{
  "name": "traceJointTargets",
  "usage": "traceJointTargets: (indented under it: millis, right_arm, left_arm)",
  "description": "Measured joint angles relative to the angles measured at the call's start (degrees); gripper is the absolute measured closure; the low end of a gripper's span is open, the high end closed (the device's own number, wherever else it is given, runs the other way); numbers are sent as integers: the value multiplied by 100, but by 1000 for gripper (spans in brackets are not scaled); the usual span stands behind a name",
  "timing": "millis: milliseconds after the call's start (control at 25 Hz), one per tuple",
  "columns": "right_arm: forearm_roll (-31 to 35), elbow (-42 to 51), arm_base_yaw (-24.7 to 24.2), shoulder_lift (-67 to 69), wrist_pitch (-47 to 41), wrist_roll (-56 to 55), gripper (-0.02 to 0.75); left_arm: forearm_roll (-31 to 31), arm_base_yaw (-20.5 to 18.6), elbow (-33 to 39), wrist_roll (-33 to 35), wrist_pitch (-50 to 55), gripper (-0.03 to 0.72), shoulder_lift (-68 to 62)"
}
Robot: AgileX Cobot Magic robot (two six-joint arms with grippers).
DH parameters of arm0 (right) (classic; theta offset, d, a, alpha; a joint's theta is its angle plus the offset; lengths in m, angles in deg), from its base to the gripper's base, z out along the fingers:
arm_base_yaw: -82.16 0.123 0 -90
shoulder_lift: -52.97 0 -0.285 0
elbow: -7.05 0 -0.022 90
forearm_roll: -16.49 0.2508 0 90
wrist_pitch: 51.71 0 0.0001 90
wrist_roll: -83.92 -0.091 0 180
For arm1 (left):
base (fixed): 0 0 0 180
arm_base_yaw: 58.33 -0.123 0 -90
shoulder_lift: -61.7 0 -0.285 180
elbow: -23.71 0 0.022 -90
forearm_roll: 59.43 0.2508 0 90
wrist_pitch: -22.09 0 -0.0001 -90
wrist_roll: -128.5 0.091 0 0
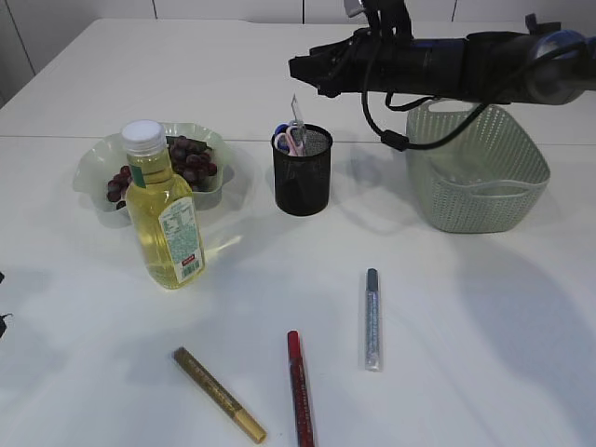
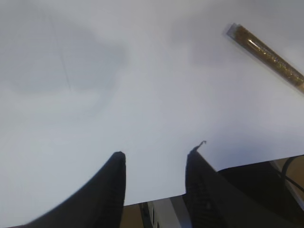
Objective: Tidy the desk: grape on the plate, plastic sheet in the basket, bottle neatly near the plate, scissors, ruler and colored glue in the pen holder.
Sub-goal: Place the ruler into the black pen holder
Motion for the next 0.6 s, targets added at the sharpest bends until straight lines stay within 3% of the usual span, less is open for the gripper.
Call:
traceJointTargets:
  millis: [80,200,320,400,600]
  right_arm:
    - [-89,0,0,-52,78,-391,349]
    - [-864,0,0,-326,345,-1589,349]
    - [-2692,0,0,-770,371,-3639,349]
    - [-4313,0,0,-1097,118,-5280,350]
    - [-6812,0,14,-1745,-1472,-8513,353]
  left_arm:
    - [0,0,0,0,27,380,0]
    - [0,0,0,0,82,380,0]
    - [0,0,0,0,100,380,0]
    - [0,0,0,0,105,380,0]
    - [0,0,0,0,247,380,0]
